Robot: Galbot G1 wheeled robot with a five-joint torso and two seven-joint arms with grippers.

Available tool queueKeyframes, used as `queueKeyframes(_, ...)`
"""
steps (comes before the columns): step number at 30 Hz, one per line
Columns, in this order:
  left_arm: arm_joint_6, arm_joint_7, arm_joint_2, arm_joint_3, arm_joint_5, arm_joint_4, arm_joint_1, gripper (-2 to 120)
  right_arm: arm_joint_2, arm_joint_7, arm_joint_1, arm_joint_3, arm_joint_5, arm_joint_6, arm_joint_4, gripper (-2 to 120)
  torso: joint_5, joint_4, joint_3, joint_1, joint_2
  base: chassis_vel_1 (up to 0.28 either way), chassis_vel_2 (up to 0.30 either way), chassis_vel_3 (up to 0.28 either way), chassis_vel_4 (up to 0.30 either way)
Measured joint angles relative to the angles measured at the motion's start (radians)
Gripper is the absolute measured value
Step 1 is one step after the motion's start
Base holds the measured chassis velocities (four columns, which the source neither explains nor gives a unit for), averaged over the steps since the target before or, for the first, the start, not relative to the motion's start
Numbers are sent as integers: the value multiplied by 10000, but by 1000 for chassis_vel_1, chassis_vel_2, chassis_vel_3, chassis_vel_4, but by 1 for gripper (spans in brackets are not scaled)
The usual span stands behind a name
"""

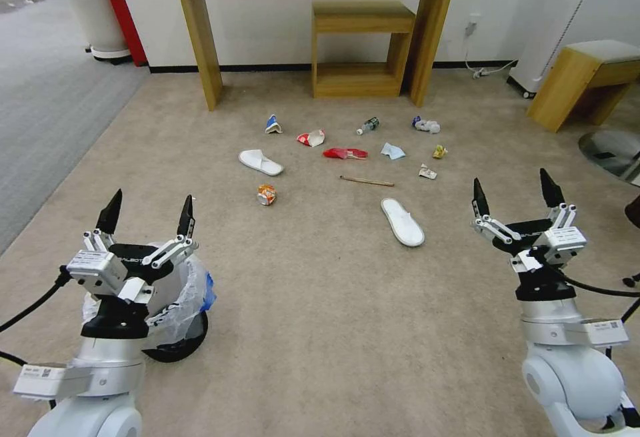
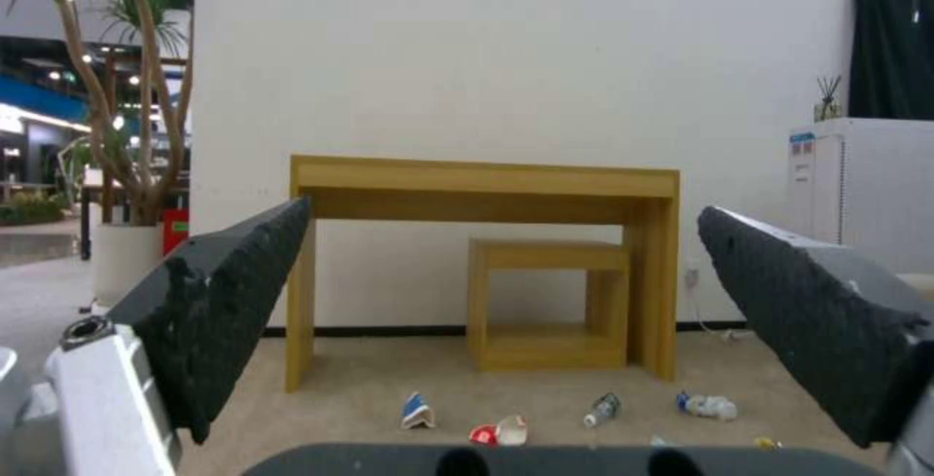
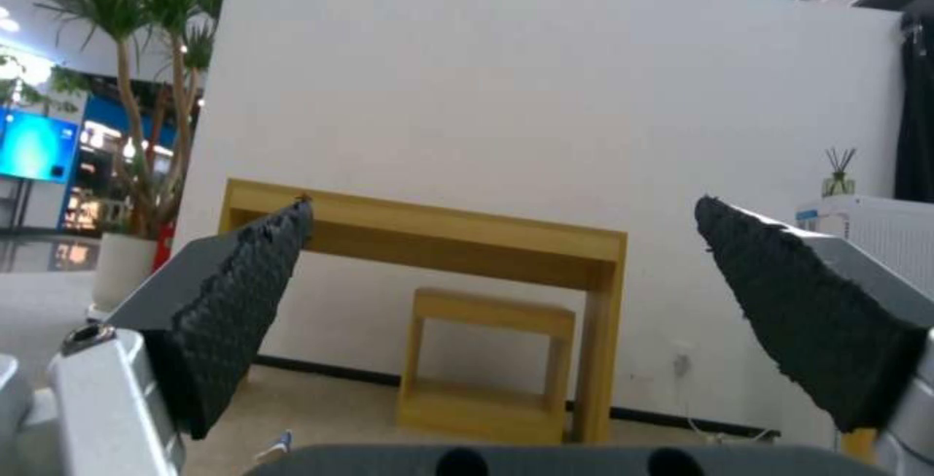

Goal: Pick up the trash bin and place the garbage on the floor into it.

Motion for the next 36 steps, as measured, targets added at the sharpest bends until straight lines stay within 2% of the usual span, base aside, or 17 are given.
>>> queueKeyframes(17,-27,23,24,-86,-7,-47,131,100,22,-3,-4,-61,-207,38,-33,100,3,0,0,0,0,25,21,-22,-21)
queueKeyframes(32,-60,28,41,-246,-31,-239,313,100,60,18,-163,-48,-219,14,153,100,-3,1,0,0,0,212,217,-199,-220)
queueKeyframes(36,-61,28,40,-288,-46,-302,341,100,31,18,-166,-45,-237,15,219,100,-1,1,0,0,0,52,73,-66,-46)
